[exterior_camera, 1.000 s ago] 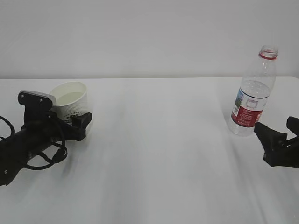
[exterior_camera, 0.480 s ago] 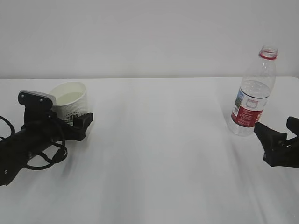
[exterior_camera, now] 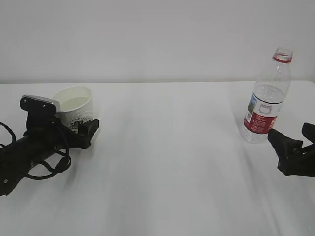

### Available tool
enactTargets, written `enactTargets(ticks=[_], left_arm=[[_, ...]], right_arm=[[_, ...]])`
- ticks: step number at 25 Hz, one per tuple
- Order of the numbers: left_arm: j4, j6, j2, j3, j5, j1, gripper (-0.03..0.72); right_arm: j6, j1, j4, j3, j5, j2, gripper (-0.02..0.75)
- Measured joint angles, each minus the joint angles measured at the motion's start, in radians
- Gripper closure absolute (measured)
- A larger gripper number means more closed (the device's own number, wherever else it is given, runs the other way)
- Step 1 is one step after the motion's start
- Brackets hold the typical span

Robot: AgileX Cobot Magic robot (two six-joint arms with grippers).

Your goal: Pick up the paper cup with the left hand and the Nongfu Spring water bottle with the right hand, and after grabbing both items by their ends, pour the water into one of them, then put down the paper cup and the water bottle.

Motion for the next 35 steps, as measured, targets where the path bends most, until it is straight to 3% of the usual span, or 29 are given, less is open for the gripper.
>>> enactTargets(ticks=[35], left_arm=[[0.015,0.000,-0.114,0.181,-0.006,0.000,0.015]], right_arm=[[0.000,0.000,-0.002,0.000,0.000,0.000,0.147]])
